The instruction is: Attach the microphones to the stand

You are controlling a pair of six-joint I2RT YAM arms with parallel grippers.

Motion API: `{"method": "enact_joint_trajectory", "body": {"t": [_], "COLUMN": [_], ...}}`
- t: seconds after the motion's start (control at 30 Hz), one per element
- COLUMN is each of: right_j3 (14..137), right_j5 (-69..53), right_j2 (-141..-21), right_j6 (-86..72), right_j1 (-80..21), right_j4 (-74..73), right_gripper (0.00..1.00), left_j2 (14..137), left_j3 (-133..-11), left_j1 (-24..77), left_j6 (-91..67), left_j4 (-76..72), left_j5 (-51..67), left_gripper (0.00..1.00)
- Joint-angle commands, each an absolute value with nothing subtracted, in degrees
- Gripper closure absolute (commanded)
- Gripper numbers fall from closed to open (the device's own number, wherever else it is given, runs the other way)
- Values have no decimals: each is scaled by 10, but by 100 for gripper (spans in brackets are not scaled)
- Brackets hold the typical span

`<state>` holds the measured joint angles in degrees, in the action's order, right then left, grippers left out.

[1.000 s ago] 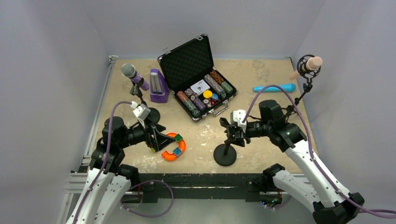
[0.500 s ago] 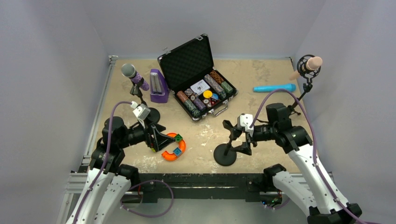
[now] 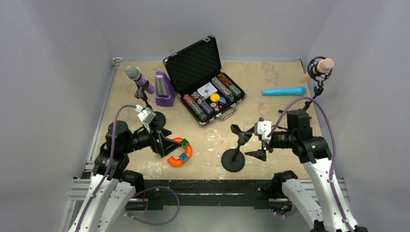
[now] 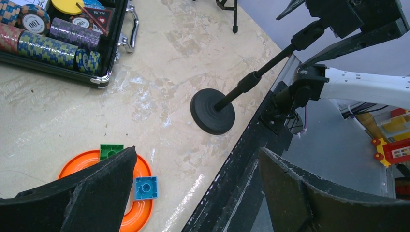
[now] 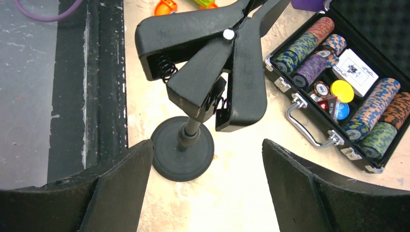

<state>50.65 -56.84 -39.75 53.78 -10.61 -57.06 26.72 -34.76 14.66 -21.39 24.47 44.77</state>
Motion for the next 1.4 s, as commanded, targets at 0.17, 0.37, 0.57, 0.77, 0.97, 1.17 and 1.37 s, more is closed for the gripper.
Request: {"method": "enact_joint_trajectory", "body": {"t": [0.17,0.37,0.57,0.77,0.97,1.17,1.37], "right_j3": [518,498,479,468,453,446,444], "right_j5": [-576,-590,-585,-577,-581,-603,-635], "right_j2": [-377,-350,-339,-340,-345,-361,-388], "right_j6": [580,587,580,577,566,572,585], "right_j1": [-63,-31,-16,-7,14,42,66], "right_j4": [-607,-612,-603,-583,-554,-543,-541], "right_gripper": [14,14,14,14,14,13,13], "left_j2": [264,264,264,264,264,265,266], "left_j3": [-344,-343,-343,-343,-343,-343,-343], "left_j1": [148,149,148,148,149,149,148], "left_j6": [-206,-207,-207,-207,-207,-207,-207], "left_j4": [221,221,221,221,221,221,220], "left_j5": [459,461,461,461,460,460,460], "left_gripper": [1,1,1,1,1,1,1]}}
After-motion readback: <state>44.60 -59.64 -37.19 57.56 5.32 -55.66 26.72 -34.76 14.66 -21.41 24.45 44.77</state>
